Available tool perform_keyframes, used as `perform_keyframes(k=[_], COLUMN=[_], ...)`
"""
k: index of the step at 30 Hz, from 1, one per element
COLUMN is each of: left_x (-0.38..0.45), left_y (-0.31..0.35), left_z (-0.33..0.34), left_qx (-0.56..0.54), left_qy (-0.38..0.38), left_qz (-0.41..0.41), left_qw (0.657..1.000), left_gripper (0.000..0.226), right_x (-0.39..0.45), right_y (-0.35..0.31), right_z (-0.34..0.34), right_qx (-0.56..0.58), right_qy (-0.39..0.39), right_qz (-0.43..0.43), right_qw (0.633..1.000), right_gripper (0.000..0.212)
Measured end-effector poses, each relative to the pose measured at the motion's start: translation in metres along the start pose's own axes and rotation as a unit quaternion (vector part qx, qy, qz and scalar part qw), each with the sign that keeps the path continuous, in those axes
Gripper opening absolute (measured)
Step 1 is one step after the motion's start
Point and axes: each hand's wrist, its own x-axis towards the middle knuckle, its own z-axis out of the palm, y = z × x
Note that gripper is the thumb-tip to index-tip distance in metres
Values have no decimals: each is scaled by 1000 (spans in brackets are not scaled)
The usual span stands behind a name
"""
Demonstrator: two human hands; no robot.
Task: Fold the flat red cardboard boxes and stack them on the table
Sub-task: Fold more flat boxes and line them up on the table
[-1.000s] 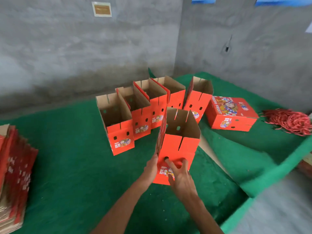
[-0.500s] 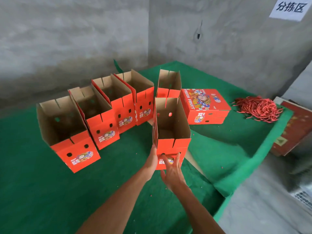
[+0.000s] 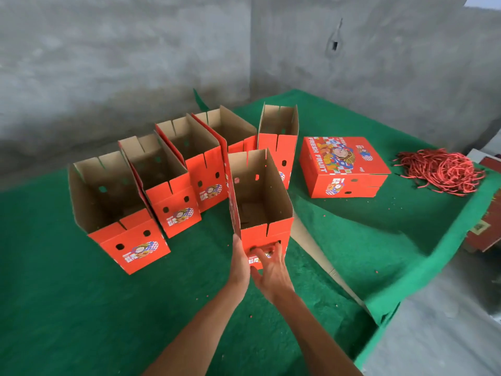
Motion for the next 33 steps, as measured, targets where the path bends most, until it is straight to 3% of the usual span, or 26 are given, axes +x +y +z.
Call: perform_keyframes(k=[3,5,7,8,9,11,12,13,15,19,27,33], left_x=[-7,-9,-12,-11,-7,3,7,10,14,19,20,-1], left_y=[9,20,37,45,53,69,75,79,85,96,105,110], left_z=[-5,-8,-10,-11,-13,-12,-11,-9,-4,1,10,29], left_qx=[-8,11,96,177,281,484,554,605,687,749,742,718], left_qy=[11,59,110,133,141,97,66,40,9,16,49,60], left_qz=[59,136,228,290,364,478,493,485,427,357,357,381], left_qw=[998,989,963,931,877,726,668,630,588,559,565,580], left_gripper=[61,52,68,82,91,82,69,53,28,23,22,26], right_x=[0,-2,-2,-1,3,14,20,26,38,50,44,29], right_y=[2,13,34,45,58,91,107,123,149,174,170,167], right_z=[-3,-5,-8,-12,-18,-31,-39,-46,-57,-60,-66,-77], right_qx=[61,98,112,91,46,-91,-158,-212,-282,-364,-367,-335], right_qy=[11,94,193,210,202,144,122,108,85,51,-22,-33], right_qz=[-46,-66,-20,18,64,159,191,211,235,236,222,197], right_qw=[997,989,975,973,976,972,961,948,926,900,903,921], right_gripper=[37,28,18,17,27,65,82,93,97,78,38,37])
